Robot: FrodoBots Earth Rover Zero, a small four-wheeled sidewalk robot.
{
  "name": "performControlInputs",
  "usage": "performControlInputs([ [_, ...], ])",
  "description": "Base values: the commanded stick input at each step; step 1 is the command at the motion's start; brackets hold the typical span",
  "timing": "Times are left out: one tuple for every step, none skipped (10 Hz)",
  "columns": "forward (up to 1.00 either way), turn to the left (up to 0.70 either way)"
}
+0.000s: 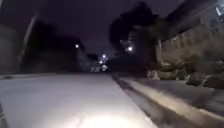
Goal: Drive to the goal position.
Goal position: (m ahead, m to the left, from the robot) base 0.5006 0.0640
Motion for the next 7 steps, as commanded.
performControlInputs([
  [0.17, -0.09],
  [0.08, -0.04],
  [0.00, 0.00],
  [0.00, 0.00],
  [0.00, 0.00],
  [0.00, 0.00],
  [0.00, 0.00],
])
